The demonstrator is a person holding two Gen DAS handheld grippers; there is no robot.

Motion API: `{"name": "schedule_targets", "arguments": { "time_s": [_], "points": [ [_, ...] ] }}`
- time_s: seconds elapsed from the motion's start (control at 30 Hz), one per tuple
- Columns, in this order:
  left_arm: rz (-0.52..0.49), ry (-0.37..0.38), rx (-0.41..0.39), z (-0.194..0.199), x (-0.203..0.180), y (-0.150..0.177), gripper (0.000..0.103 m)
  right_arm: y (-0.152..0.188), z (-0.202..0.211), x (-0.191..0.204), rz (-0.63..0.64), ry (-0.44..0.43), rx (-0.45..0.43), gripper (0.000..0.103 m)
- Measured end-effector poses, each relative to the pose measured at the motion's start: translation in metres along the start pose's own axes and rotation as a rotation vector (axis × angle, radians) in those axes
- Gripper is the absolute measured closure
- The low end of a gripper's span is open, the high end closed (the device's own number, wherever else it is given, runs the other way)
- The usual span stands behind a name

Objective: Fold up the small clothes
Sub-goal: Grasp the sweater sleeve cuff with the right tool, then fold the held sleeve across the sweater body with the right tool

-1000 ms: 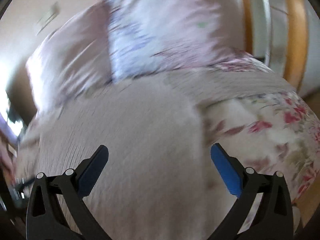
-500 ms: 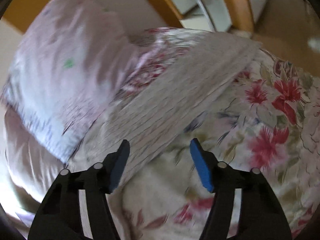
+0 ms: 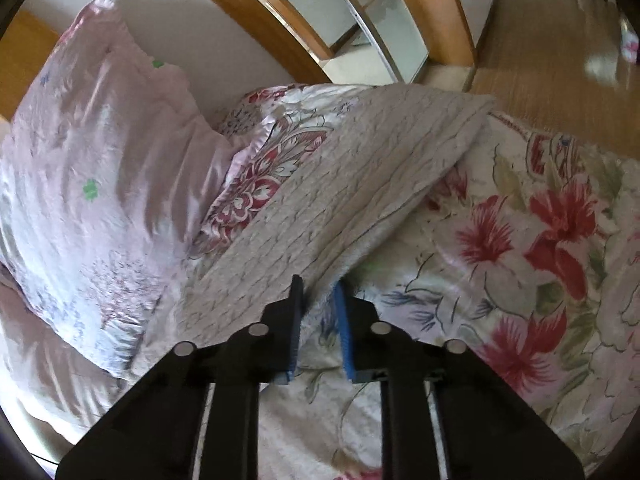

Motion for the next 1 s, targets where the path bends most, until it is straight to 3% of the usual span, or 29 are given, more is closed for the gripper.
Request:
{"name": "schedule_targets", "arguments": {
  "time_s": [0.3,0.47,0.6,0.73,0.83,0.87,0.9,0.93,1.0],
  "points": [
    [0.06,0.088,-0.033,-0.001,0.007,-0.004,0.002,0.004,0.041,0.052,0.243,0.032,-0.195,0.093],
    [0.064,0.093,-0.054,0.002,0.01,-0.006,0.002,0.046,0.082,0.129,0.484,-0.116,-0.247,0.093],
    [0.063,0.101,-0.06,0.003,0.008,-0.007,0.002,0.119,0.085,0.186,0.717,-0.21,-0.182,0.093],
    [0.053,0.108,-0.057,0.004,0.004,-0.005,0.002,0.183,0.052,0.21,0.877,-0.196,-0.049,0.093],
    [0.047,0.117,-0.056,0.006,0.001,-0.004,0.002,0.209,0.036,0.213,0.929,-0.157,-0.001,0.091],
    [0.045,0.12,-0.058,0.007,0.001,-0.003,0.002,0.208,0.034,0.211,0.917,-0.161,0.01,0.088],
    [0.043,0.124,-0.06,0.008,0.001,-0.003,0.002,0.206,0.035,0.209,0.889,-0.186,0.041,0.072],
    [0.041,0.126,-0.061,0.008,0.0,-0.003,0.002,0.201,0.039,0.204,0.844,-0.224,0.083,0.05],
    [0.041,0.135,-0.06,0.008,0.0,-0.003,0.002,0.191,0.048,0.196,0.769,-0.269,0.1,0.039]
  ]
}}
Point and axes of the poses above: each gripper's, at about its wrist camera, not at the fingertips, and z roughly against the way its jaws point, x to its left, y to its underside, the point moved 5 cm from there along -z, roughly the way its jaws point, and after that the axes turned 10 degrees about y, right-handed, at the moved point
